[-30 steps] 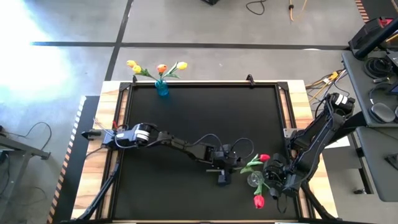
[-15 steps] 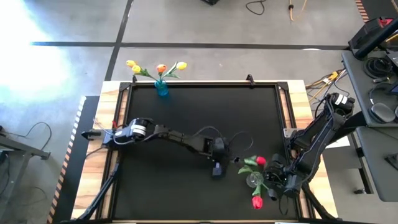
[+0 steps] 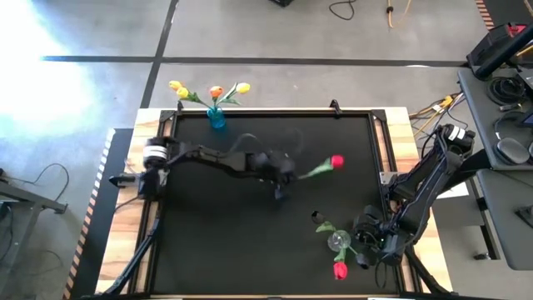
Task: Sort flowers into vase by color
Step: Put the red flower into the transparent vase
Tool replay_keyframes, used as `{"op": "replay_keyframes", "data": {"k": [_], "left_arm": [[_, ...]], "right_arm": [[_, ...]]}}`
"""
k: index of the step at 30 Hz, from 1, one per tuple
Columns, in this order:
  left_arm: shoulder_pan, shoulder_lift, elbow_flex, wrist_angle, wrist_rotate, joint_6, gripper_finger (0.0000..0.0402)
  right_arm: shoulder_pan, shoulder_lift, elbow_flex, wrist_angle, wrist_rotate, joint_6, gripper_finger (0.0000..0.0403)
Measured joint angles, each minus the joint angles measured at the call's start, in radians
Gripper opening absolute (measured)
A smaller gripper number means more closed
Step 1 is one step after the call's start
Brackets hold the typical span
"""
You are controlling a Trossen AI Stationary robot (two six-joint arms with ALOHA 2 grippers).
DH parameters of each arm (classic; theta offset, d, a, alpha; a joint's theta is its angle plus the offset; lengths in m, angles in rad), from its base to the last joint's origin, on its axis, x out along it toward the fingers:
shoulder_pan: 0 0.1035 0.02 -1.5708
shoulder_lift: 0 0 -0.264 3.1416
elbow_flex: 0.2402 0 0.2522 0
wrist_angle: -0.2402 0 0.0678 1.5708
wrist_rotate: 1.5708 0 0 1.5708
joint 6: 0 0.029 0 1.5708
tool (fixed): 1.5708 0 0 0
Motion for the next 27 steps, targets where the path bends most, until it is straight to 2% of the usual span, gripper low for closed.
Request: {"op": "replay_keyframes", "data": {"k": [2,6,9,12,18,23,27], "left_arm": [[0.037,-0.064,-0.088,0.130,0.043,-0.017,0.0000],[0.115,-0.132,-0.230,0.467,0.234,-0.117,0.0000],[0.158,-0.129,-0.294,0.698,0.359,-0.208,0.0000],[0.171,-0.098,-0.308,0.841,0.426,-0.251,0.0000],[0.166,-0.010,-0.222,1.031,0.563,-0.258,0.0000],[0.160,0.098,-0.059,1.170,0.713,-0.369,0.0000],[0.132,0.212,0.095,1.307,0.800,-0.488,0.0000]], "right_arm": [[0.000,-0.004,0.000,-0.003,0.000,0.005,0.0009],[0.000,-0.008,0.046,-0.112,0.007,0.030,0.0009],[0.000,-0.008,0.110,-0.244,0.026,0.049,0.0009],[0.000,-0.009,0.179,-0.369,0.069,0.072,0.0009],[0.000,-0.010,0.292,-0.566,0.273,0.098,0.0009],[0.000,-0.023,0.347,-0.639,0.529,0.095,0.0009],[0.000,-0.032,0.368,-0.643,0.681,0.094,0.0011]]}}
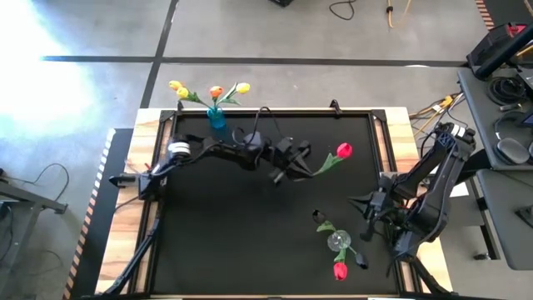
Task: Sort flowers into vase by color
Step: Put the red flower into the transparent vase
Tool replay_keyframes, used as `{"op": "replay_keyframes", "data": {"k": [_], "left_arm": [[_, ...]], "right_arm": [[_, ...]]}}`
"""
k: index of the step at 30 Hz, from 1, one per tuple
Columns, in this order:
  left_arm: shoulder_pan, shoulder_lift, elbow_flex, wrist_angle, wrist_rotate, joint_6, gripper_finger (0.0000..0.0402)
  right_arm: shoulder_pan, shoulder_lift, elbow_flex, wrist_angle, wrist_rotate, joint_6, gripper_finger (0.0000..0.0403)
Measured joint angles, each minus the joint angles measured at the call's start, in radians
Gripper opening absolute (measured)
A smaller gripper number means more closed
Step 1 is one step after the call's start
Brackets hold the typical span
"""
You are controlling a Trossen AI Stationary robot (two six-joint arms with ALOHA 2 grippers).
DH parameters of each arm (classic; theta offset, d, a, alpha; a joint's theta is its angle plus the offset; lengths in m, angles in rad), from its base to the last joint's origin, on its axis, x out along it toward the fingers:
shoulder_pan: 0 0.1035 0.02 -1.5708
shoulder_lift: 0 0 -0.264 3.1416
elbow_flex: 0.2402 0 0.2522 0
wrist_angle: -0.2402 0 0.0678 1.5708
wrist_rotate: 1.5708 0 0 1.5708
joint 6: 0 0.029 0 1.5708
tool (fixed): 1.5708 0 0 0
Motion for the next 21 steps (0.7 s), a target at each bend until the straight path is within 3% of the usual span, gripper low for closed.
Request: {"op": "replay_keyframes", "data": {"k": [5,11,17,21], "left_arm": [[-0.039,0.151,0.214,0.147,0.013,-0.168,0.0000],[-0.109,0.316,0.478,0.144,-0.045,-0.215,0.0000],[-0.143,0.464,0.735,0.145,-0.039,-0.307,0.0000],[-0.146,0.536,0.841,0.145,-0.027,-0.358,0.0000]], "right_arm": [[0.000,0.000,0.030,-0.001,0.101,-0.021,0.0031],[0.000,-0.001,0.066,-0.003,0.108,-0.077,0.0063],[0.000,-0.001,0.066,-0.005,0.100,-0.063,0.0080],[0.000,-0.002,0.071,-0.008,0.097,-0.051,0.0093]]}}
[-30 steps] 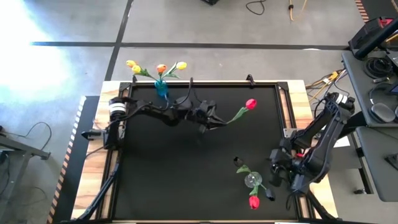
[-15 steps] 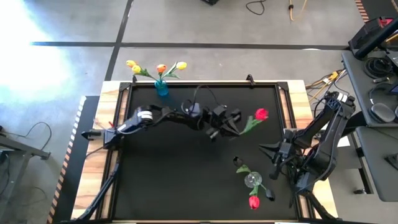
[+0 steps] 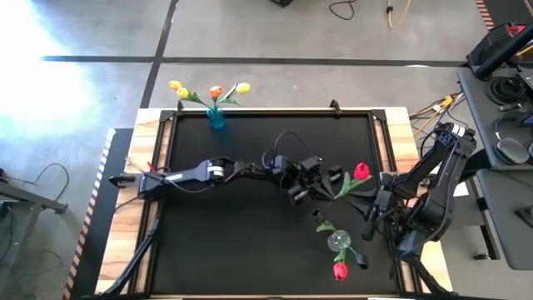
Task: Sort flowers into vase by color
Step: Put the red flower into the transparent vase
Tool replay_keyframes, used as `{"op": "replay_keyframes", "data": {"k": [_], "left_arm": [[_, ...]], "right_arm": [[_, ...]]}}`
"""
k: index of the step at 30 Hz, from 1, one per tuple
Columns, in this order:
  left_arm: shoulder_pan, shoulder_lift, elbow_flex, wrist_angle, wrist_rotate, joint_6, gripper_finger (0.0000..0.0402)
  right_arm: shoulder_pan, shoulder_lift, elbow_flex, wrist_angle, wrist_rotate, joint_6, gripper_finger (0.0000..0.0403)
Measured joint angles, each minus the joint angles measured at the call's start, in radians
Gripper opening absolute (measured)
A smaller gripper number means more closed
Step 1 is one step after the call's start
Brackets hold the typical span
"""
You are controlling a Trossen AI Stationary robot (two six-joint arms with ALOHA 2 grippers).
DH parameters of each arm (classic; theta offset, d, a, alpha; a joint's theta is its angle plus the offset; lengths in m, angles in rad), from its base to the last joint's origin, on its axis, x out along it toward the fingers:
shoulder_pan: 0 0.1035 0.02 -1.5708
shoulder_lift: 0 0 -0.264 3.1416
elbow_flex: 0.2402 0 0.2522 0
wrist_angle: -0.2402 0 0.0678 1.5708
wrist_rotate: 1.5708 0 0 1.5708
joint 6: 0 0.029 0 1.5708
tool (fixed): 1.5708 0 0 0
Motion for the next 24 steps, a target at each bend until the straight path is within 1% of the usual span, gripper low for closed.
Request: {"op": "replay_keyframes", "data": {"k": [4,7,10,13,16,18,20,22,24], "left_arm": [[0.010,0.045,0.041,-0.003,-0.019,-0.004,0.0000],[0.017,0.048,0.044,-0.016,-0.025,0.012,0.0000],[0.017,0.048,0.043,-0.030,-0.026,0.041,0.0000],[0.016,0.048,0.044,-0.074,-0.017,0.078,0.0000],[0.015,0.047,0.044,-0.108,-0.015,0.112,0.0000],[0.016,0.046,0.044,-0.125,-0.016,0.133,0.0000],[0.017,0.045,0.044,-0.131,-0.016,0.151,0.0000],[0.021,0.044,0.044,-0.142,-0.015,0.163,0.0000],[0.026,0.044,0.044,-0.157,-0.014,0.179,0.0000]], "right_arm": [[0.000,0.001,0.026,0.015,0.052,-0.027,0.0115],[0.000,0.004,0.041,0.038,0.108,-0.059,0.0135],[-0.016,0.005,0.049,0.049,0.136,-0.076,0.0151],[-0.042,0.006,0.049,0.060,0.168,-0.080,0.0158],[-0.075,0.007,0.049,0.071,0.172,-0.081,0.0159],[-0.095,0.010,0.049,0.088,0.173,-0.095,0.0153],[-0.109,0.015,0.049,0.111,0.172,-0.120,0.0140],[-0.113,0.017,0.049,0.134,0.172,-0.144,0.0114],[-0.112,0.020,0.058,0.149,0.172,-0.176,0.0076]]}}
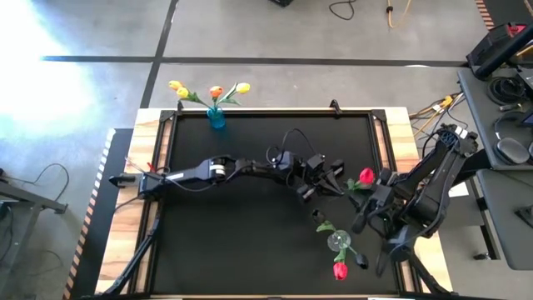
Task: Sort flowers into vase by color
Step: Put the red flower into the transparent vase
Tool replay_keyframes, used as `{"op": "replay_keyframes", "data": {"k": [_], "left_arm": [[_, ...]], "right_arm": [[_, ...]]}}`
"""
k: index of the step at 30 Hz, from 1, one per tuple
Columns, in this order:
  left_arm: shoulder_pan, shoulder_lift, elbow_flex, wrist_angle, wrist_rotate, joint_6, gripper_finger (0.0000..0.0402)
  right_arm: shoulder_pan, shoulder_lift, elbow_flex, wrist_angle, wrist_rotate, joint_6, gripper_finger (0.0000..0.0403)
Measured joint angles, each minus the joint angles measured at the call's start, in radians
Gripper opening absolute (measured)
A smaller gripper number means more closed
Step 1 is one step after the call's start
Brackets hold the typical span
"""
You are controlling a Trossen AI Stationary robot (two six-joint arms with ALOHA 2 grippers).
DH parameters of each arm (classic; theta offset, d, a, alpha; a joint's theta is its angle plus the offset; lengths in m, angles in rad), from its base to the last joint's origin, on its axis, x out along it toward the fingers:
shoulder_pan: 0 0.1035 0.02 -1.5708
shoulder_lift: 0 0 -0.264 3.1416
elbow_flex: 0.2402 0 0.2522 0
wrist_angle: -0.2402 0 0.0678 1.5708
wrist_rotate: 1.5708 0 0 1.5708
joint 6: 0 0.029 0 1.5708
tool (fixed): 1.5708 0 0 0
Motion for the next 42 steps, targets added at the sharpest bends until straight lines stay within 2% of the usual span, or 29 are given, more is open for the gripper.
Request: {"op": "replay_keyframes", "data": {"k": [3,7,14,17,21,26,33,42], "left_arm": [[0.012,-0.002,0.000,-0.036,0.003,0.034,0.0000],[0.021,-0.010,0.001,-0.081,0.010,0.079,0.0000],[0.035,-0.020,0.002,-0.194,0.031,0.182,0.0015],[0.051,-0.017,-0.006,-0.377,0.018,0.276,0.0034],[0.068,-0.031,-0.006,-0.625,-0.042,0.413,0.0067],[0.077,-0.037,-0.004,-0.641,-0.048,0.450,0.0096],[0.090,-0.050,-0.008,-0.648,-0.083,0.532,0.0099],[0.125,-0.102,-0.016,-0.856,-0.196,0.705,0.0098]], "right_arm": [[0.000,0.006,0.023,0.002,-0.012,-0.052,0.0022],[-0.001,0.011,0.064,-0.001,-0.044,-0.106,0.0013],[0.000,0.014,0.088,0.006,-0.060,-0.136,0.0010],[0.003,0.012,0.093,0.014,-0.055,-0.133,0.0010],[0.006,0.015,0.109,0.010,-0.101,-0.141,0.0009],[0.010,0.015,0.142,0.007,-0.150,-0.175,0.0009],[0.039,0.014,0.188,0.003,-0.218,-0.179,0.0009],[0.128,0.014,0.178,0.001,-0.218,-0.041,0.0009]]}}
